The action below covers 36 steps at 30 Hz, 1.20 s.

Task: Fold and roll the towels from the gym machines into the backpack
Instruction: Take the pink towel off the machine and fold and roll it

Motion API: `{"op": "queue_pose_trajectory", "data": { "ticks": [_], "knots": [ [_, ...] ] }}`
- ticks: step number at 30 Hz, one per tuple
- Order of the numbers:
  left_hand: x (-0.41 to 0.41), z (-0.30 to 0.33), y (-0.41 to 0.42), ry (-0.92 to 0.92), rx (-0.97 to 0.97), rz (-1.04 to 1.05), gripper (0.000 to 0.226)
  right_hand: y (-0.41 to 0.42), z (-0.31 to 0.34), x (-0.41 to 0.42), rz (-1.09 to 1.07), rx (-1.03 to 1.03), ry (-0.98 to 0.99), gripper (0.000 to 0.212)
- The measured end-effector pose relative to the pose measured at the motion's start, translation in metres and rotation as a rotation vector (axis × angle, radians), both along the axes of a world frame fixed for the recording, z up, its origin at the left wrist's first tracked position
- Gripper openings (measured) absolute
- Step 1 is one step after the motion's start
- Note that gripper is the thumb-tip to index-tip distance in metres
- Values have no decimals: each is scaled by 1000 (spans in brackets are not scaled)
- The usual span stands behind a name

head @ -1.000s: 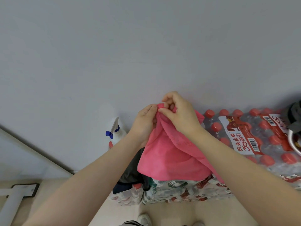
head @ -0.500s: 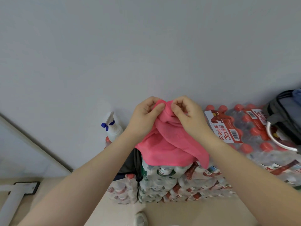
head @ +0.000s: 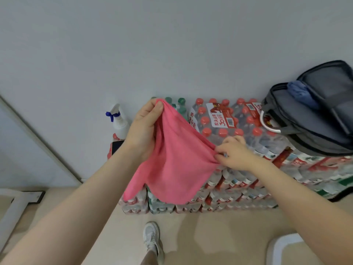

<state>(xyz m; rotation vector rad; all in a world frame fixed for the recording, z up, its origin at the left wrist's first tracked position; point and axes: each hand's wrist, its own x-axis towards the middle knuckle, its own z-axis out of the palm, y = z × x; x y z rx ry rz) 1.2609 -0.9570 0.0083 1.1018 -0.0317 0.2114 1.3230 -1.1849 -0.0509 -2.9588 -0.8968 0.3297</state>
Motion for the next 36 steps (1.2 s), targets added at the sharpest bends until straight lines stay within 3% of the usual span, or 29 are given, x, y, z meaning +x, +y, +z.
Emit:
{"op": "queue_pose_trajectory", "data": {
  "ticks": [3,6,9,12,14,19,22,25,27,32,36],
  "knots": [
    [-23,-7,-11,33,15,56,25,-29,4,-19,-142,-17,-251,27],
    [-32,-12,-12,78,63,262,21,-53,17,-30,-292,273,-503,24],
    [-32,-30,-12,236,301,366,17,-71,23,-34,-292,455,-403,17],
    [-25,-44,-13,407,458,388,26,-79,17,-31,-279,412,-326,15],
    [-18,-45,-14,423,542,428,31,-80,17,-24,-296,436,-350,17],
    [19,-44,-4,413,534,384,30,-70,27,16,-291,393,-522,21],
    [53,-43,2,430,368,311,17,-59,31,53,-258,309,-545,21],
    [94,-43,9,430,248,267,16,-47,35,93,-275,414,-495,20],
    [124,-43,15,439,249,260,18,-41,35,120,-301,441,-444,19],
    [194,-53,30,510,301,209,20,-30,23,193,-338,248,-257,20],
    [239,-73,44,569,418,222,17,-14,8,235,-377,124,-283,19]
  ]
}}
